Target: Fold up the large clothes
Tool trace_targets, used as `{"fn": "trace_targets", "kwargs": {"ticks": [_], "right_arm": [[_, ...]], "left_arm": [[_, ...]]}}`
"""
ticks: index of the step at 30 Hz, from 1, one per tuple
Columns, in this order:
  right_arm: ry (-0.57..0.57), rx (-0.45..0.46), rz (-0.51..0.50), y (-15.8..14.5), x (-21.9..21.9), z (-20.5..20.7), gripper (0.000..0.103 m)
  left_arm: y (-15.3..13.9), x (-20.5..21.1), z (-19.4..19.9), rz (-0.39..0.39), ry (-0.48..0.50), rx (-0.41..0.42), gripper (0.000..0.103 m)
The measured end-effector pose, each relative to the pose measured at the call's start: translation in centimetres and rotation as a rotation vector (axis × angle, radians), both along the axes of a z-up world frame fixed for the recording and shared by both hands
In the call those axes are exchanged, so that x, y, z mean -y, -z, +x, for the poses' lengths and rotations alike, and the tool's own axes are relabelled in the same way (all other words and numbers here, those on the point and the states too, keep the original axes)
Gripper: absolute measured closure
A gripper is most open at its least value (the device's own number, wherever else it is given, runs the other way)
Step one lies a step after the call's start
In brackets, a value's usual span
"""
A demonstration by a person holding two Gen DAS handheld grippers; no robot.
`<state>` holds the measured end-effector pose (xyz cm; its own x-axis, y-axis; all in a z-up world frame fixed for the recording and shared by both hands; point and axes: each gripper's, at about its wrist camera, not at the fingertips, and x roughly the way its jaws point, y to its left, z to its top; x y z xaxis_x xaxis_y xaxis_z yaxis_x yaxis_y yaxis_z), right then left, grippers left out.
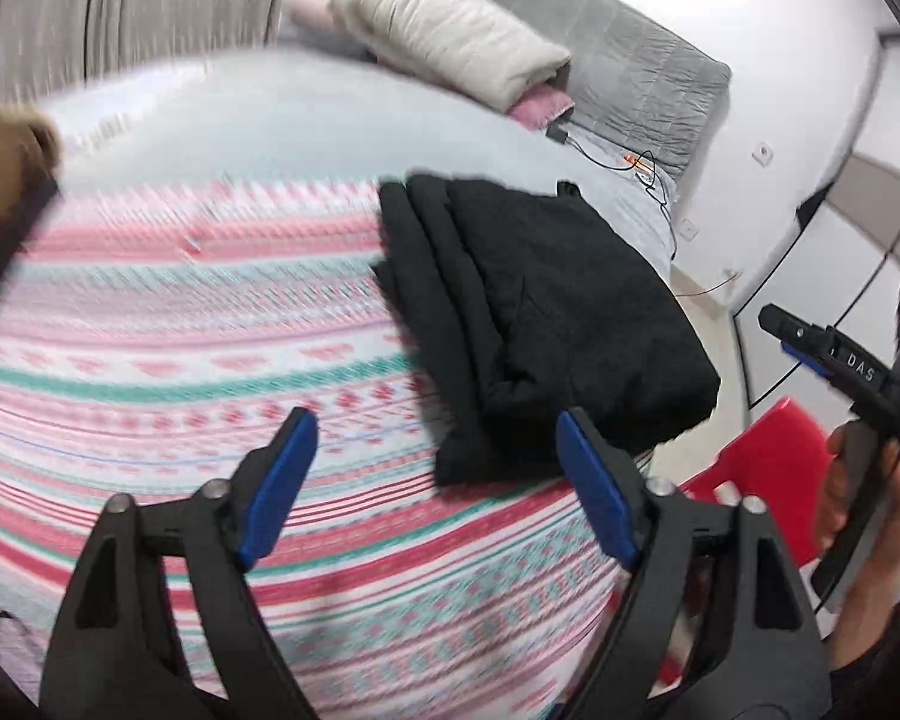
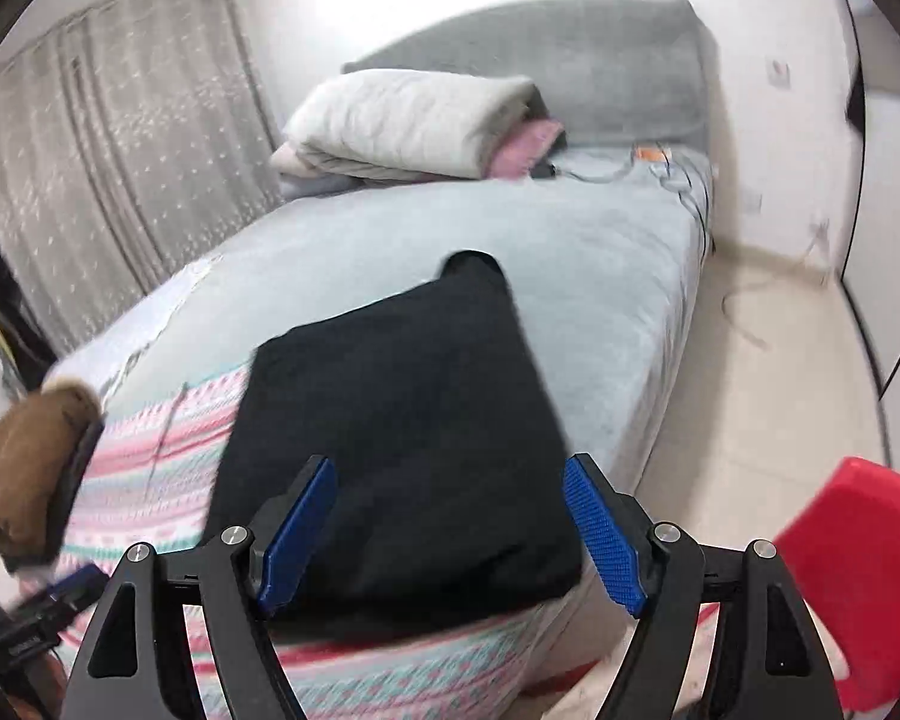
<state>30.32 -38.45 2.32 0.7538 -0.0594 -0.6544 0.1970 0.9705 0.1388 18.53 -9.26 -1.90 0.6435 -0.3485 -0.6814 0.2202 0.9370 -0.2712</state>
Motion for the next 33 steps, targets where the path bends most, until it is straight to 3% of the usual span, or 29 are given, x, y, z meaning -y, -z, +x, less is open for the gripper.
{"fn": "trace_targets", "kwargs": {"ticks": [4, 6, 9, 13, 20, 27, 33], "right_arm": [[-0.041, 0.057, -0.055, -1.5, -6.1, -4.5, 0.021], [-0.04, 0.091, -0.041, -1.5, -8.0, -7.0, 0.011], [-0.019, 0.135, -0.052, -1.3, -11.0, -9.4, 0.01], [0.004, 0.177, -0.1, -1.5, -14.4, -12.0, 0.009], [0.057, 0.14, -0.099, 0.5, -17.0, -14.9, 0.008], [0.043, 0.111, -0.217, 1.4, -18.9, -14.3, 0.008], [0.052, 0.102, -0.242, 1.6, -19.0, -14.3, 0.008]], "left_arm": [[-2.9, -1.7, -4.2, 0.126, 0.02, 0.109, 0.006], [-3.2, -2.1, -5.1, 0.154, 0.012, 0.153, 0.001], [-2.7, -3.1, -6.5, 0.154, -0.044, 0.2, 0.001], [-1.4, -4.2, -7.3, 0.164, -0.095, 0.169, 0.001], [0.3, -6.2, -8.0, 0.101, -0.17, 0.128, 0.001], [0.1, -4.2, -8.6, 0.207, -0.135, 0.185, 0.001], [0.5, -3.9, -8.5, 0.224, -0.131, 0.156, 0.001]]}}
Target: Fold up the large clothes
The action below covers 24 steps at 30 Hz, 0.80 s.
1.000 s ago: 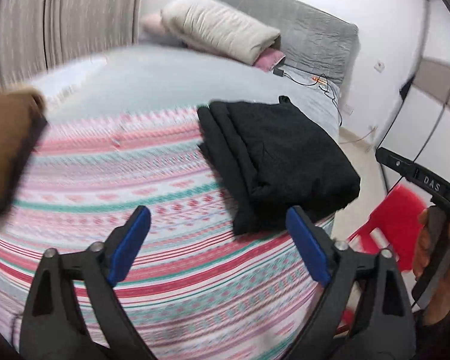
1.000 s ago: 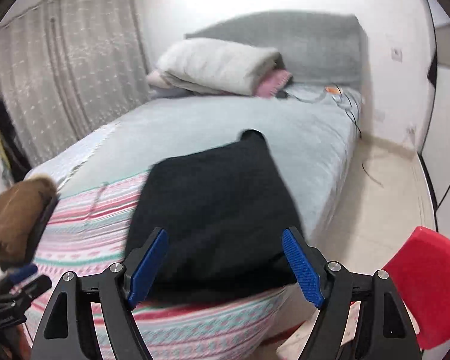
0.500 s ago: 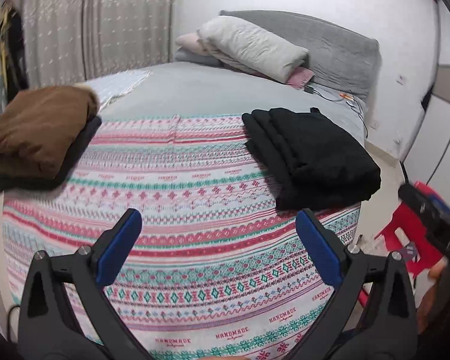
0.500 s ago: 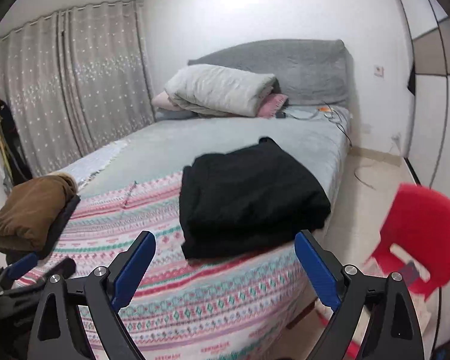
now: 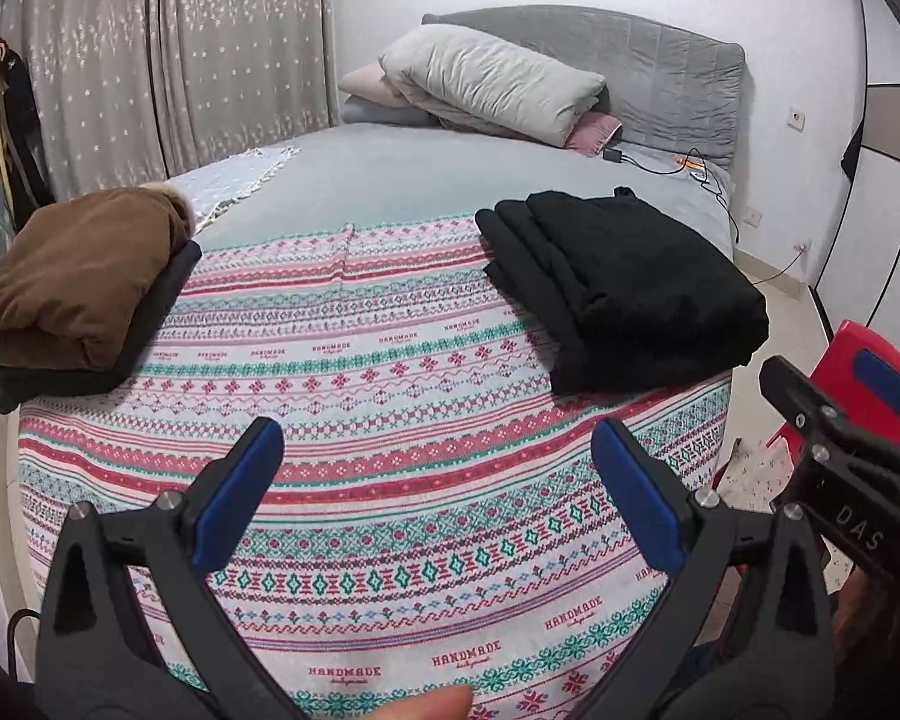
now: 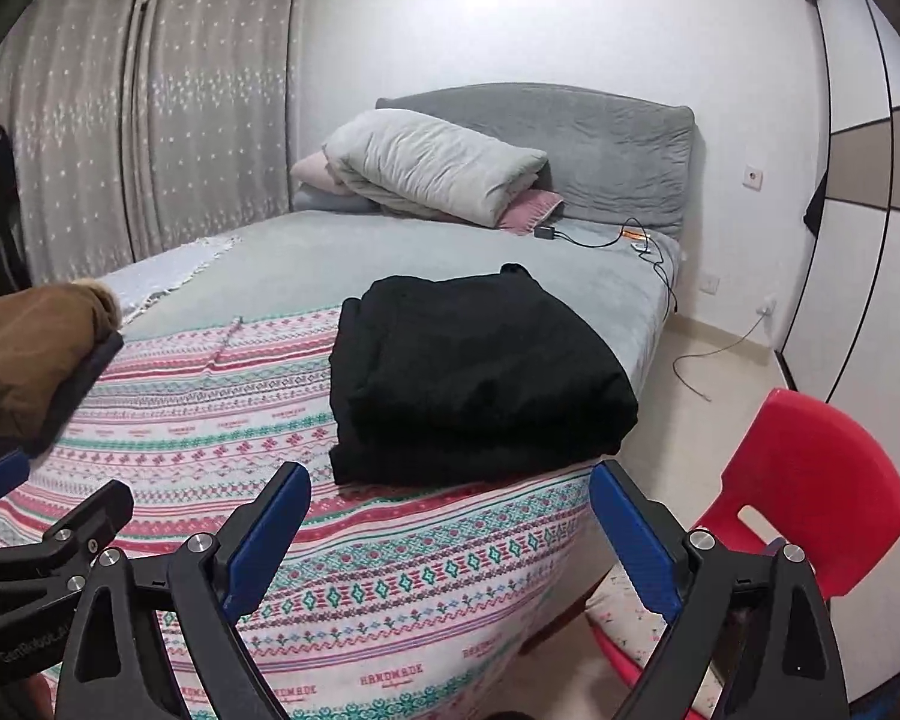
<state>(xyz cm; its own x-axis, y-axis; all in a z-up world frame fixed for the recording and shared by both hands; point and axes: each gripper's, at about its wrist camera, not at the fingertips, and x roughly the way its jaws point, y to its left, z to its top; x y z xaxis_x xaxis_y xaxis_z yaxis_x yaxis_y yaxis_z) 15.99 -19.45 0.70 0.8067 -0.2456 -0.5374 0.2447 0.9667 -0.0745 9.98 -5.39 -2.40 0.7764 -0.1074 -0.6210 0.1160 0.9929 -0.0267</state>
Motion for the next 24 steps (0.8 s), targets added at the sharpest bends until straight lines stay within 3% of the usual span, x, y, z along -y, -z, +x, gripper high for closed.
{"fn": "trace_targets", "kwargs": {"ticks": [14, 24], "right_arm": [[0.006, -0.027, -0.005, 0.32, -0.37, 0.08, 0.008], [0.022, -0.017, -0.016, 0.41, -0.51, 0.05, 0.001]], "left_arm": [[-0.19, 0.23, -0.37, 0.012, 0.007, 0.009, 0.001], [-0.25, 0.55, -0.46, 0.03, 0.022, 0.013, 0.001]]}}
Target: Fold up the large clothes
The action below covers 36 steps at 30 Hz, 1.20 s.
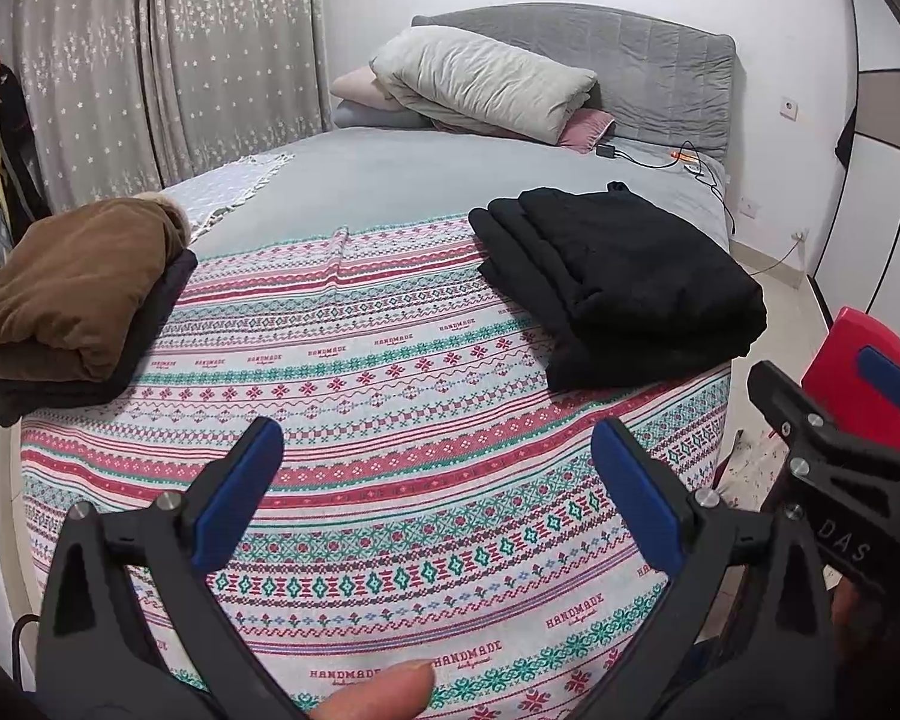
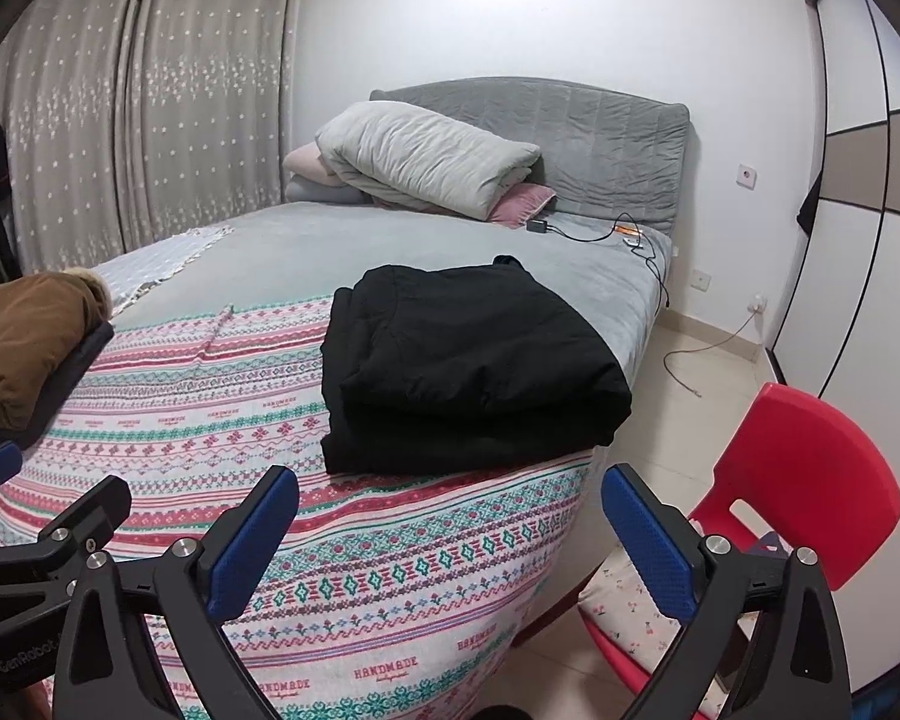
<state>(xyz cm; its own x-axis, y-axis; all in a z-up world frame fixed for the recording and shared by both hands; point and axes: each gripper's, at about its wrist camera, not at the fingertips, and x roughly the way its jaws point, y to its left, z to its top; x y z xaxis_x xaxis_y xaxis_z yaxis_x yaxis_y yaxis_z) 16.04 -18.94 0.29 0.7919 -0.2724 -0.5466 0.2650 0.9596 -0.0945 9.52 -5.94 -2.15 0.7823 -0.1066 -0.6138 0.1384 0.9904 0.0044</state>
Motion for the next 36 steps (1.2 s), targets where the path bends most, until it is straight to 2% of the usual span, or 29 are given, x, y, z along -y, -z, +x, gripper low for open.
{"fn": "trace_targets", "kwargs": {"ticks": [36], "right_arm": [[0.028, -0.006, -0.033, 0.18, -0.11, 0.25, 0.0]], "left_arm": [[0.48, -0.05, 0.26, -0.014, 0.018, -0.035, 0.001]]}}
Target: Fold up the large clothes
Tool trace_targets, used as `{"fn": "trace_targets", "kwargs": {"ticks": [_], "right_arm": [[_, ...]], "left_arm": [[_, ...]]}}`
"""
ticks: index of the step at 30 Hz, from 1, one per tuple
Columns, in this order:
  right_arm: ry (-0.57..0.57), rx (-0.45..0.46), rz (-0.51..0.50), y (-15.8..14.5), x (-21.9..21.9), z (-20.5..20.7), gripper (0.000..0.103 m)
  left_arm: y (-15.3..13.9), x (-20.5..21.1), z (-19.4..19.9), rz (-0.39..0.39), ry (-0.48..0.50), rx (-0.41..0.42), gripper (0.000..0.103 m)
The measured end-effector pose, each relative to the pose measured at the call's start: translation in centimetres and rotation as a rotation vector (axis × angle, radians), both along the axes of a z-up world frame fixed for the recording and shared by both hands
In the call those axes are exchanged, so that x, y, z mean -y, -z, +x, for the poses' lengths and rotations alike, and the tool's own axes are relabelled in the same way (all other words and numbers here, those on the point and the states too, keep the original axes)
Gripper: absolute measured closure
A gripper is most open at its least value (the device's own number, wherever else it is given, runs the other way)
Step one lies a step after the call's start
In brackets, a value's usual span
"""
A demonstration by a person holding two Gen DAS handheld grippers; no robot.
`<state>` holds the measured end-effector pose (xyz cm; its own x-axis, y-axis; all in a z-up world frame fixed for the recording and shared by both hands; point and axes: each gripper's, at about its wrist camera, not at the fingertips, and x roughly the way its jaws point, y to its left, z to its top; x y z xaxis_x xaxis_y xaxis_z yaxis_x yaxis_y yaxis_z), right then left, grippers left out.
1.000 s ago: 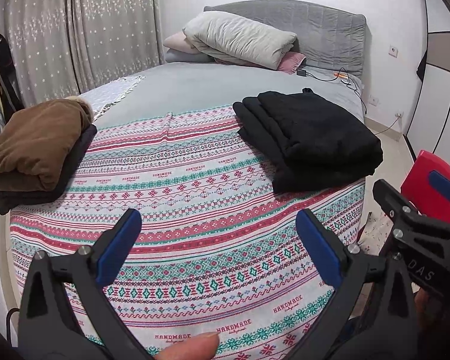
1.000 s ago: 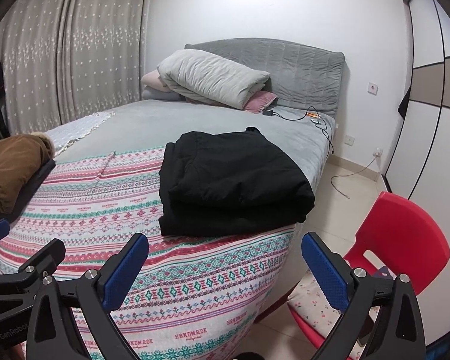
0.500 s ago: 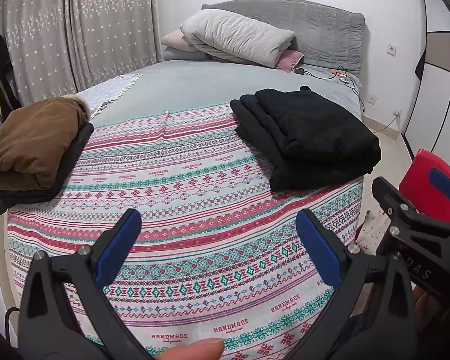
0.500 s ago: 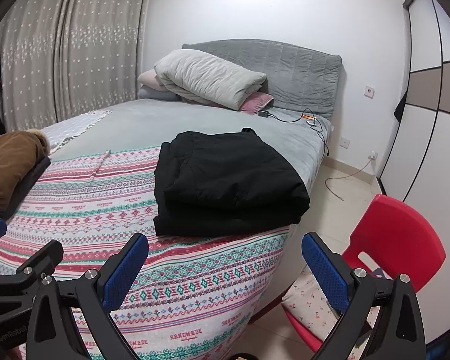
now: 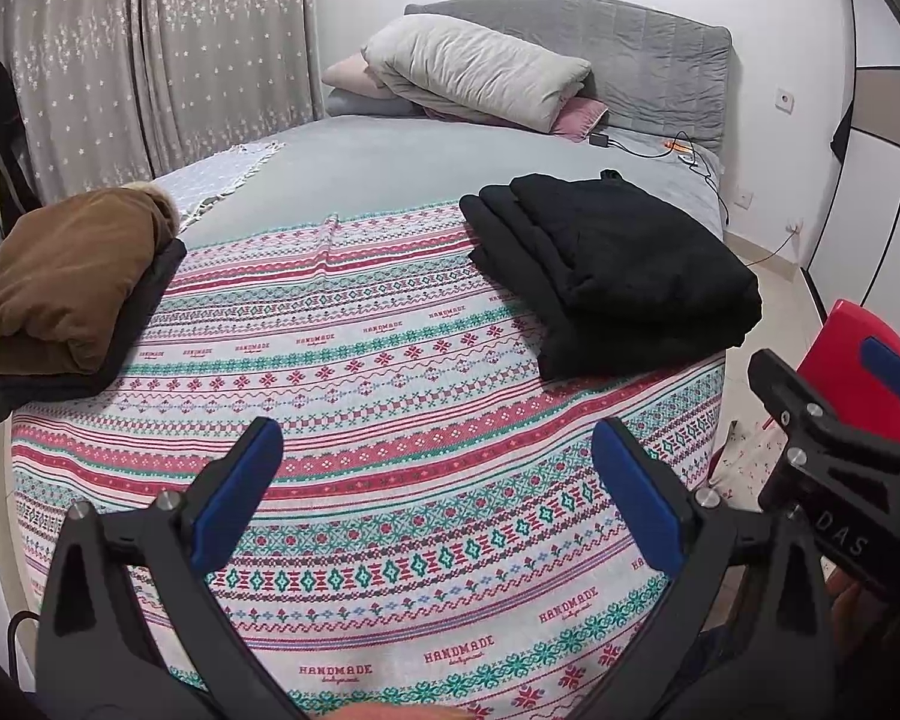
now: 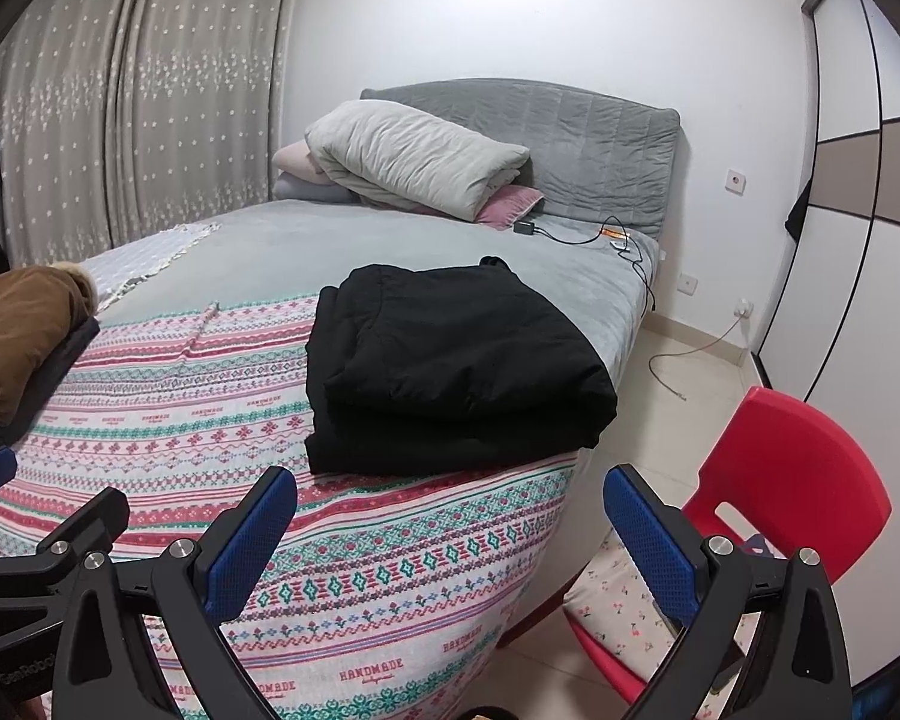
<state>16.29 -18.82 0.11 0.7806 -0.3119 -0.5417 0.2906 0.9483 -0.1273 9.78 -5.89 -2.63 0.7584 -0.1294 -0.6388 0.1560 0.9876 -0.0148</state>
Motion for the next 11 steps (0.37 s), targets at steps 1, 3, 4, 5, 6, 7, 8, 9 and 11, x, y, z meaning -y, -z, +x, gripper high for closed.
{"fn": "trace_targets", "kwargs": {"ticks": [1, 3, 4, 5, 6, 7, 8, 9, 11], "right_arm": [[0.001, 0.0, -0.001, 0.03, -0.05, 0.03, 0.0], [0.002, -0.003, -0.001, 0.14, -0.07, 0.07, 0.0], [0.002, -0.004, 0.0, 0.16, -0.04, 0.09, 0.0], [0.002, -0.004, -0.001, 0.16, -0.02, 0.13, 0.0], [0.003, -0.003, -0.002, 0.15, 0.0, 0.13, 0.0], [0.004, -0.002, -0.001, 0.15, -0.02, 0.11, 0.0], [0.004, -0.002, 0.0, 0.17, -0.03, 0.11, 0.0], [0.003, -0.002, 0.0, 0.2, -0.07, 0.11, 0.0], [0.003, -0.002, -0.005, 0.23, -0.19, 0.08, 0.0]], "left_arm": [[0.0, 0.0, 0.0, 0.0, 0.0, -0.001, 0.001], [-0.02, -0.05, 0.03, -0.001, 0.0, -0.002, 0.001], [-0.02, -0.07, 0.05, -0.002, 0.0, -0.003, 0.001], [-0.04, -0.07, 0.05, -0.002, 0.0, -0.004, 0.001], [-0.02, -0.07, 0.06, -0.002, -0.001, -0.005, 0.001], [0.02, -0.08, 0.06, -0.002, -0.001, -0.007, 0.001], [0.06, -0.07, 0.07, -0.002, 0.0, -0.008, 0.001], [0.12, -0.09, 0.09, -0.002, -0.001, -0.012, 0.001], [0.16, -0.08, 0.13, -0.005, 0.001, -0.016, 0.001]]}}
